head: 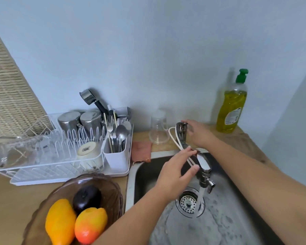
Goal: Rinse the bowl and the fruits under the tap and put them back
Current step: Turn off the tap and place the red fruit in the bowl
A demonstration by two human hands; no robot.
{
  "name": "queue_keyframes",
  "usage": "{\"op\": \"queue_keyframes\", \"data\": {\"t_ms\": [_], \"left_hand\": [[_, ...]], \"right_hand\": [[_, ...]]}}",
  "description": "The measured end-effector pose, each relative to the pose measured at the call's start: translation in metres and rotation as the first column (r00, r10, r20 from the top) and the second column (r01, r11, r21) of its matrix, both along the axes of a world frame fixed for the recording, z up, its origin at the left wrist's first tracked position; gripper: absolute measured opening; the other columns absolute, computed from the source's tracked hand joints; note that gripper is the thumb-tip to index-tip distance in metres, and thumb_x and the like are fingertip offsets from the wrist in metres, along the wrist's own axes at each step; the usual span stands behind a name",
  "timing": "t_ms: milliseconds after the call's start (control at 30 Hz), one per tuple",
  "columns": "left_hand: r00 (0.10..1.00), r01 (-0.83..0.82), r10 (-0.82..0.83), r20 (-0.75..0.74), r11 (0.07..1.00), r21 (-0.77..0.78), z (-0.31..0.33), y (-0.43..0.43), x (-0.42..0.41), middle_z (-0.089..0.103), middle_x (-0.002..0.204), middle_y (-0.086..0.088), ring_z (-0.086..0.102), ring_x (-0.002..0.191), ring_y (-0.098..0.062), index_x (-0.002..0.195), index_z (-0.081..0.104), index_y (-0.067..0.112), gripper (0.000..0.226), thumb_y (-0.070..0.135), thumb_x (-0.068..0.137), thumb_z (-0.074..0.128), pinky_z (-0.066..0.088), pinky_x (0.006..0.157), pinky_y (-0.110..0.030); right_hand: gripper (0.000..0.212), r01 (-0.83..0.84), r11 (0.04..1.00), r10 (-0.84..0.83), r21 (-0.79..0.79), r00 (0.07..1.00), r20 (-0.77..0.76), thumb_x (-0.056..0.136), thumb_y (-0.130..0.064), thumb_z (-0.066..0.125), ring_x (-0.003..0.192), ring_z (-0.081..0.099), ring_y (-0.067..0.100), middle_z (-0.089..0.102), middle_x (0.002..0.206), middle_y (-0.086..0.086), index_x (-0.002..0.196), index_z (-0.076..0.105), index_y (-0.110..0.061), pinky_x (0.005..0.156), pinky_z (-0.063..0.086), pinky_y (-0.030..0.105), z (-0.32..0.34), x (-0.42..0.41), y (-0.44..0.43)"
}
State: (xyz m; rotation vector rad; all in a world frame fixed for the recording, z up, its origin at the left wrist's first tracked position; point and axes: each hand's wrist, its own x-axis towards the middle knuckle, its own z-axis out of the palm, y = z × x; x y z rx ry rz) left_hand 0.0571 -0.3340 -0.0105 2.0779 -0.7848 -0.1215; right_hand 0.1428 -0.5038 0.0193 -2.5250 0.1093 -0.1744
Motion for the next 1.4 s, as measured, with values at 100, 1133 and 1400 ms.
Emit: {"op": "queue_keyframes", "data": {"t_ms": [100,1133,1400], "left_hand": [[0.999,-0.009,0.007,-0.036,0.999,-0.048,0.001,-0.002,0.004,0.041,0.147,0.021,0.030,0.139,0.004,0.132,0.051,0.035,0.038,0.040,0.094,0.051,0.025,0.115,-0.025],[0.772,-0.634,0.618,0.149,0.767,0.102,0.005,0.202,-0.037,0.053,0.128,0.001,0.049,0.121,-0.017,0.127,0.055,0.020,0.039,0.023,0.088,0.061,0.039,0.104,-0.035],[0.445,-0.838,0.875,0.190,0.332,0.434,-0.027,0.299,-0.093,0.048,0.128,-0.004,0.046,0.120,-0.027,0.134,0.045,0.035,0.045,0.047,0.091,0.048,0.041,0.094,-0.037]], "right_hand": [[0.057,-0.006,0.997,0.001,0.072,0.997,0.075,0.086,0.012,0.035,0.121,0.050,0.021,0.053,0.136,0.008,0.133,0.051,-0.016,0.089,0.034,0.017,-0.013,-0.007,-0.002],[0.024,-0.238,0.907,0.283,0.347,0.955,-0.085,0.089,-0.018,0.054,0.088,0.058,0.017,0.062,0.106,0.003,0.112,0.063,-0.022,0.078,0.043,0.027,-0.004,-0.099,0.185],[0.032,-0.239,0.947,0.286,0.216,0.932,-0.223,0.088,-0.031,0.056,0.112,0.053,0.025,0.058,0.119,0.009,0.120,0.058,-0.035,0.100,0.041,0.036,-0.063,-0.118,0.229]]}}
